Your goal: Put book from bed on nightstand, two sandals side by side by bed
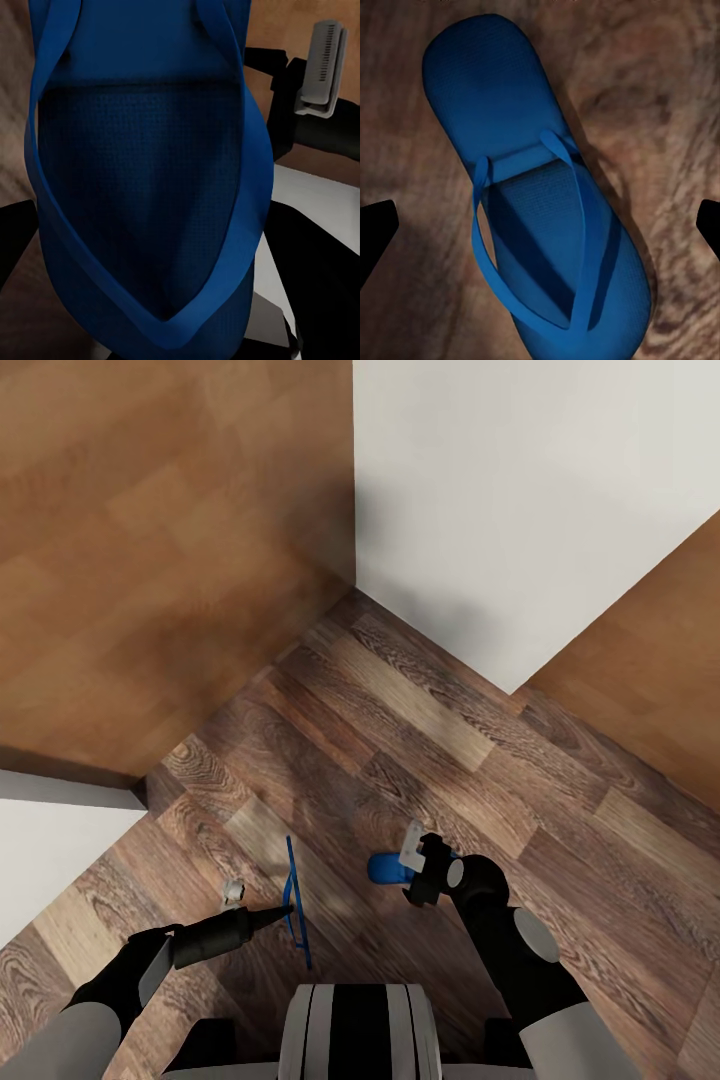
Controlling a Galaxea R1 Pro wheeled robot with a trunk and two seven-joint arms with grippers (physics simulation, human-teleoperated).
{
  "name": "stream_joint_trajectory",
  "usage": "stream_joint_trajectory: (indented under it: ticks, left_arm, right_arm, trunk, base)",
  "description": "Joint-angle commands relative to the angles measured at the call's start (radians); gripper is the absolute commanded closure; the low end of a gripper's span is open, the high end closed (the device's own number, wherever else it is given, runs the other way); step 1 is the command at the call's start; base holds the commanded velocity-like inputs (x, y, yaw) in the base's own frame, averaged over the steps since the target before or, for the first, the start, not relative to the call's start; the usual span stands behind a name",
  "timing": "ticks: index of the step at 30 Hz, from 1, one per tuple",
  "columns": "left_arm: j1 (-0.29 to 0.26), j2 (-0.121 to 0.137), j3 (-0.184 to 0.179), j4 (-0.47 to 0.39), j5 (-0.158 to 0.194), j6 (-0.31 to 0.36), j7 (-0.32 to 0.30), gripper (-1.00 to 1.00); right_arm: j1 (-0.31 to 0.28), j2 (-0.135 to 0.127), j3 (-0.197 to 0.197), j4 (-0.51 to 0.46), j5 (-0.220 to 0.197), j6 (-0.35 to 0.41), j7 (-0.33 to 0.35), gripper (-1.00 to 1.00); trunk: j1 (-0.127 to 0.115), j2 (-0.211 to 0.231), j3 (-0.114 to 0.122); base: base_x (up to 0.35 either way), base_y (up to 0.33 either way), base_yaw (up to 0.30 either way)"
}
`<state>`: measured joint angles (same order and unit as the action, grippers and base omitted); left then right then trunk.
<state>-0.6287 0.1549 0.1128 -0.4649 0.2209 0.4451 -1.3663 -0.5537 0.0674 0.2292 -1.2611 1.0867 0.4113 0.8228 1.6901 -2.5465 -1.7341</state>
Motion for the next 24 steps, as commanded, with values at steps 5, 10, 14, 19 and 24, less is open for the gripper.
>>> stream_joint_trajectory:
  ticks: [5,10,14,19,24]
  left_arm:
    - [0.0,0.0,0.001,-0.001,0.002,0.011,-0.004,1.0]
    - [0.0,0.0,0.001,0.0,0.002,0.011,-0.004,1.0]
    - [0.0,0.0,0.001,0.0,0.002,0.011,-0.004,1.0]
    - [0.0,0.0,0.001,0.0,0.002,0.011,-0.004,1.0]
    - [0.0,0.0,0.001,-0.001,0.002,0.011,-0.004,1.0]
  right_arm:
    - [-0.001,0.0,0.001,-0.001,0.006,0.004,0.005,-1.0]
    - [0.0,0.0,0.001,-0.001,0.006,0.004,0.005,-1.0]
    - [0.0,0.0,0.001,-0.001,0.006,0.004,0.004,-1.0]
    - [0.0,0.0,0.001,-0.001,0.006,0.004,0.004,-1.0]
    - [0.0,0.0,0.001,-0.001,0.006,0.004,0.003,-1.0]
  trunk:
    - [0.0,0.0,0.0]
    - [0.001,-0.001,-0.012]
    - [0.001,-0.001,-0.012]
    - [0.001,-0.001,-0.012]
    - [0.003,-0.002,-0.024]
  base:
    - [0.0,0.0,0.0]
    - [0.0,0.0,0.0]
    - [0.0,0.0,0.0]
    - [0.0,0.0,0.0]
    - [0.0,0.0,0.0]
